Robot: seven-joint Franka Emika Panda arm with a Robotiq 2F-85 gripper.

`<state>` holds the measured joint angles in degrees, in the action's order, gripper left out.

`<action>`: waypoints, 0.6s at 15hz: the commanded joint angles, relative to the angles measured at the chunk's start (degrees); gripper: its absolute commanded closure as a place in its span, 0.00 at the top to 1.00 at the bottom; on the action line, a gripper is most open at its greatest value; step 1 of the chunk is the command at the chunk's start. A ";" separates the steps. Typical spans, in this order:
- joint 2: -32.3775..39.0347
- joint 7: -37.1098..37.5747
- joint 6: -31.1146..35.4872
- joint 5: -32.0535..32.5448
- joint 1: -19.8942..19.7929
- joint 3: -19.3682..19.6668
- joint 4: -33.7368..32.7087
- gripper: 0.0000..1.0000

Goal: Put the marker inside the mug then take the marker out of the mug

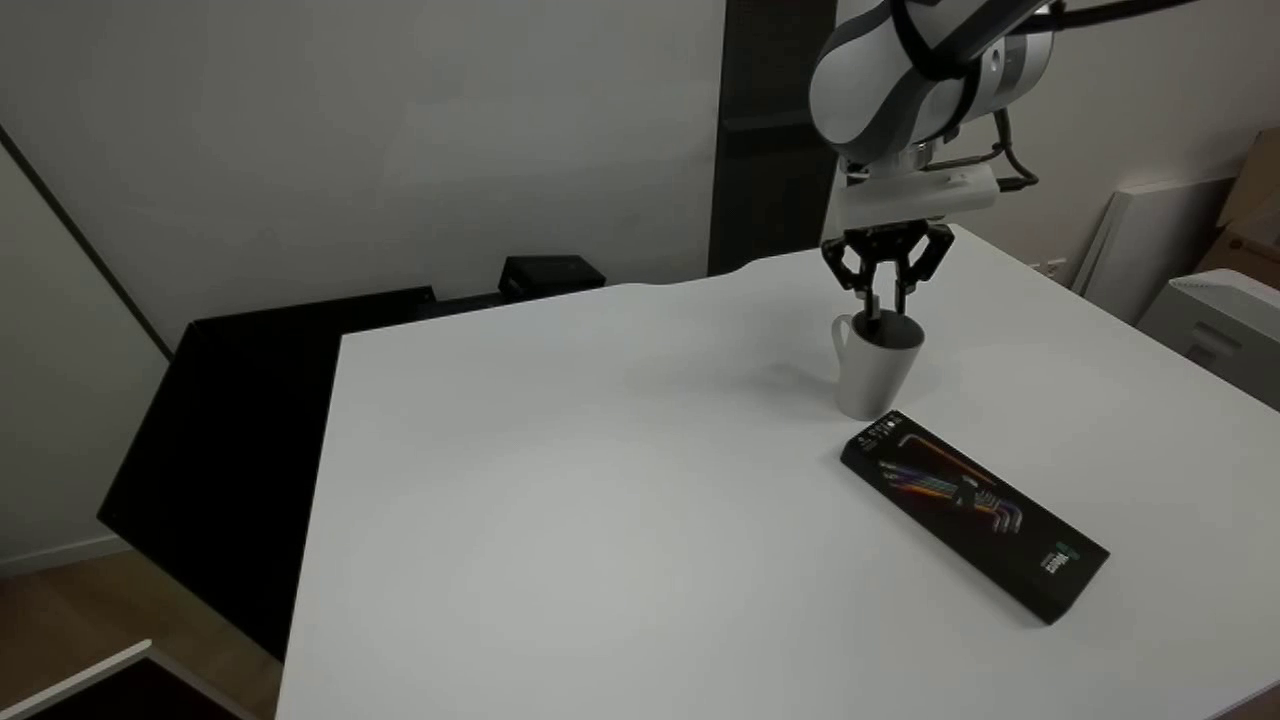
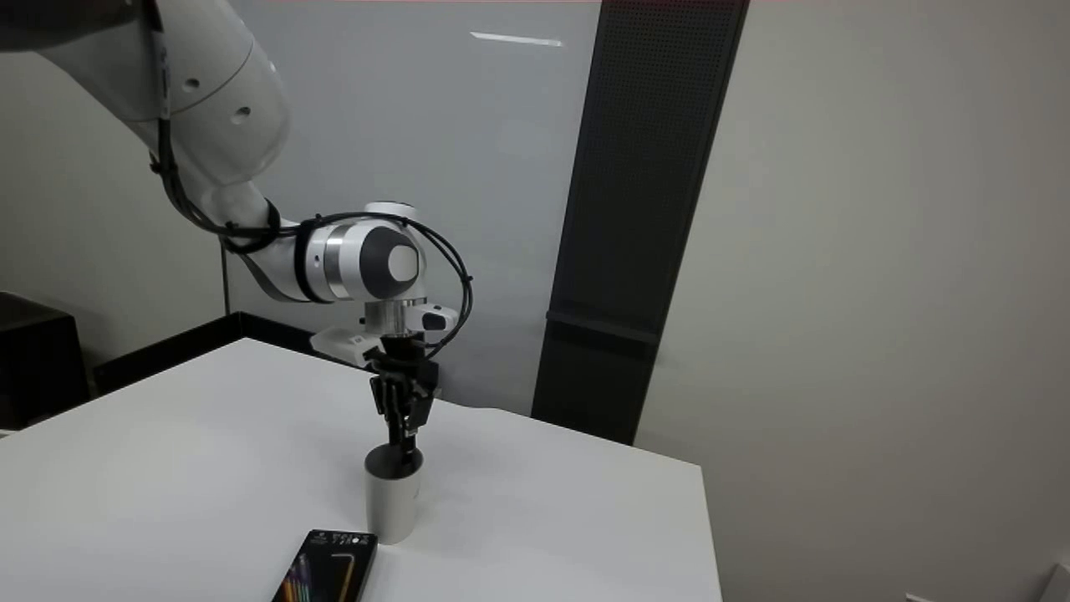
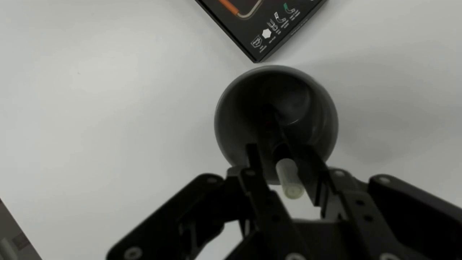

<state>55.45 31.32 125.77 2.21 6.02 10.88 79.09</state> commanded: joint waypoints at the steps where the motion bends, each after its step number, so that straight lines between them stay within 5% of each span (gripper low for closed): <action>1: -0.87 -0.09 1.48 0.50 -0.10 0.18 1.27 0.72; 4: -0.80 -0.05 3.18 0.83 -0.02 0.60 1.63 0.90; 5: -0.79 -0.06 3.66 0.72 -0.10 0.61 1.73 0.80; 6: -0.59 -0.14 3.96 0.73 -0.12 0.65 1.66 0.52; 9: -0.53 -0.05 4.20 0.56 -0.11 0.72 1.78 0.49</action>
<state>55.46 31.20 129.02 2.30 5.88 11.40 79.77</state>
